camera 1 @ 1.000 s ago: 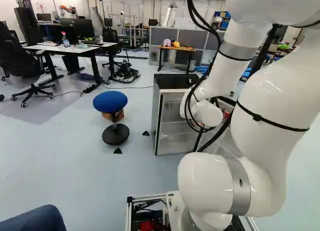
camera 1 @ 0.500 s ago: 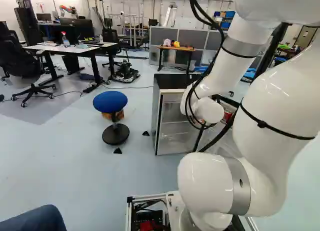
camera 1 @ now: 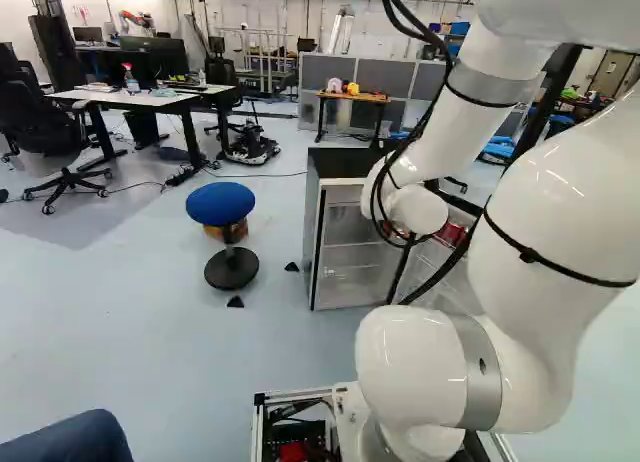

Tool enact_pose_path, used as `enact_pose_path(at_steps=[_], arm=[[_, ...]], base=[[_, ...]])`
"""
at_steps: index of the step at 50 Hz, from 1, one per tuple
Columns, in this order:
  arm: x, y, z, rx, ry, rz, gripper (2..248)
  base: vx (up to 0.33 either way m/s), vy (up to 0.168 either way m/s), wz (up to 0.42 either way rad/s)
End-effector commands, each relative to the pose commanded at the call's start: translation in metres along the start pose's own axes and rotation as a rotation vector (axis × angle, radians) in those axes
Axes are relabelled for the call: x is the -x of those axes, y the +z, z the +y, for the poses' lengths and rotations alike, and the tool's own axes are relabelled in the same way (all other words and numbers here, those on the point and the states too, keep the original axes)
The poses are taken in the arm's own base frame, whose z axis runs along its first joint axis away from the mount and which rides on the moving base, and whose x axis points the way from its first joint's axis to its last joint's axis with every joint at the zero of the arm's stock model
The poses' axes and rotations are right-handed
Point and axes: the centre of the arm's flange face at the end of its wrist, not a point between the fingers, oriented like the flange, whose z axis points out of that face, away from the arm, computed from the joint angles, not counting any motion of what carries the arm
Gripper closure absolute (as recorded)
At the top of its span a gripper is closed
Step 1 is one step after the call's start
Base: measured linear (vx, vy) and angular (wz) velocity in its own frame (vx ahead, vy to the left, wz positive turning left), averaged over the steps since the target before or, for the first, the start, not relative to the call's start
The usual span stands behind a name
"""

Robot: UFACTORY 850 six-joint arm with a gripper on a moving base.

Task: Grab a drink from the fridge

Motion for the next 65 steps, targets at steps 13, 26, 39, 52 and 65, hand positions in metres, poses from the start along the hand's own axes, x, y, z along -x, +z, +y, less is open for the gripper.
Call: enact_pose_path(at_steps=[13,26,39,52,65], arm=[[-0.012,0.007,-0.001,-0.004,-0.004,-0.006,159],[-0.025,0.019,-0.002,-0.009,-0.008,-0.016,159],[-0.039,0.034,-0.004,-0.014,-0.012,-0.027,159],[-0.046,0.053,-0.006,-0.021,-0.015,-0.058,159],[-0.048,0.075,-0.009,-0.028,-0.018,-0.094,159]], base=[[0.0,0.0,0.0],[0.0,0.0,0.0],[0.0,0.0,0.0],[0.0,0.0,0.0],[0.0,0.0,0.0]])
